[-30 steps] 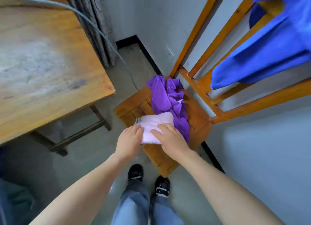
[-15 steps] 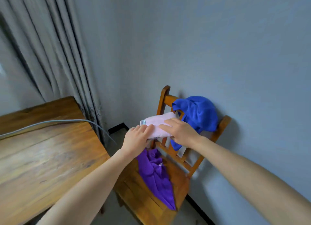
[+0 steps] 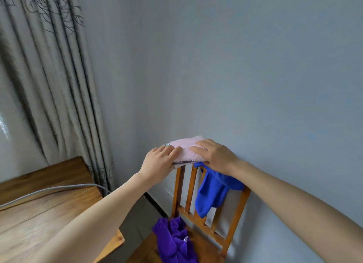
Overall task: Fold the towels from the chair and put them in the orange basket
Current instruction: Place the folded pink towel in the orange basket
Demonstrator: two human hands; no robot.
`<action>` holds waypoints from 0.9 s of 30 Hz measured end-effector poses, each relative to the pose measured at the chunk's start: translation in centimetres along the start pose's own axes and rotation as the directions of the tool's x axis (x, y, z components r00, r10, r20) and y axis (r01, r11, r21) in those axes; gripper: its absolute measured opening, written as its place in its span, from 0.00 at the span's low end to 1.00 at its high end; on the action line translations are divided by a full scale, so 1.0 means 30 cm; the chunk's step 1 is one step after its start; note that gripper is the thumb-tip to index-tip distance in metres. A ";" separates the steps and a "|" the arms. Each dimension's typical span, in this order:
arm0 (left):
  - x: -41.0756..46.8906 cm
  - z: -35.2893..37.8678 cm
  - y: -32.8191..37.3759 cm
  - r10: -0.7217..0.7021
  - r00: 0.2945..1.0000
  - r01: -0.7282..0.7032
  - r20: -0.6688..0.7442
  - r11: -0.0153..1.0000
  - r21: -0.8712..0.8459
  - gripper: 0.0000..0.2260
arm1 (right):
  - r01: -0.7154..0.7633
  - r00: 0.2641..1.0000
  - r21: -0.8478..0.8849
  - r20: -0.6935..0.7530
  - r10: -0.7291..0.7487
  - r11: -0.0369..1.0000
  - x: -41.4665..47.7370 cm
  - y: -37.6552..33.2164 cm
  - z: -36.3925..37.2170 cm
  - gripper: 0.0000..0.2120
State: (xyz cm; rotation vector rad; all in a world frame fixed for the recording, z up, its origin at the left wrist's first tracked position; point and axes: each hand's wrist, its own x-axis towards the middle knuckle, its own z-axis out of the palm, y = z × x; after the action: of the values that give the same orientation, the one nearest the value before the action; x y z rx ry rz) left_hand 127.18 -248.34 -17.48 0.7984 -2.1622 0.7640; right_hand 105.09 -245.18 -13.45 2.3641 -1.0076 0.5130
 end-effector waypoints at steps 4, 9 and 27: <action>0.000 0.003 -0.031 -0.046 0.996 0.041 0.073 0.997 0.064 0.32 | 0.048 0.998 0.031 -0.047 -0.046 0.998 0.038 0.027 0.040 0.31; -0.090 -0.042 -0.047 -0.217 0.962 0.175 0.166 0.956 0.236 0.30 | 0.201 0.979 0.146 -0.048 -0.196 0.969 0.127 0.026 0.148 0.33; -0.685 -0.897 0.903 -0.950 0.241 0.623 -0.198 -0.005 0.782 0.32 | 0.885 0.275 0.465 -0.534 -0.800 -0.006 0.021 -0.990 0.010 0.27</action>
State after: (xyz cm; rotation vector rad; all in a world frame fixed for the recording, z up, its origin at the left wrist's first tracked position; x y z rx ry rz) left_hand 130.09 -205.73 -25.01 2.6230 -0.9845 0.7951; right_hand 127.67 -228.15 -22.51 2.9249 1.1028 0.5347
